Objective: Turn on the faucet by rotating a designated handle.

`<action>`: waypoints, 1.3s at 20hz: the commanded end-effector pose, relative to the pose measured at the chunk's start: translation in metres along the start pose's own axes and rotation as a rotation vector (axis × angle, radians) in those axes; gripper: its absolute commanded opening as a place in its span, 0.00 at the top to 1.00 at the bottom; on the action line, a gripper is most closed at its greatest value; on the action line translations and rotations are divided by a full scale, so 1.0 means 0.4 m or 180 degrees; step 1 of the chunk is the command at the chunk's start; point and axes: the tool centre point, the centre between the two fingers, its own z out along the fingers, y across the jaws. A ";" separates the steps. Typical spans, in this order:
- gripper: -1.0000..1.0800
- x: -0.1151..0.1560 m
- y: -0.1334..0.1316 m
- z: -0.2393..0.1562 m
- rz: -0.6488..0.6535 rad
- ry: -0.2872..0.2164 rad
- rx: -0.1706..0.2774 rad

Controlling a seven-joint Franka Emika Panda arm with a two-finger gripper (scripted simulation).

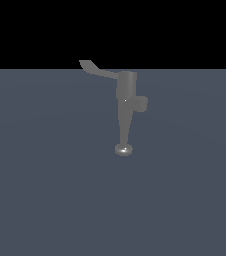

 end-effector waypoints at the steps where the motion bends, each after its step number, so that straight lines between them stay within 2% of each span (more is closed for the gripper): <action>1: 1.00 0.000 0.000 0.000 0.0000 0.0000 0.0000; 14: 1.00 -0.004 -0.010 -0.032 -0.0082 0.0060 -0.0055; 26: 1.00 0.066 -0.021 -0.020 0.0302 0.0063 -0.0004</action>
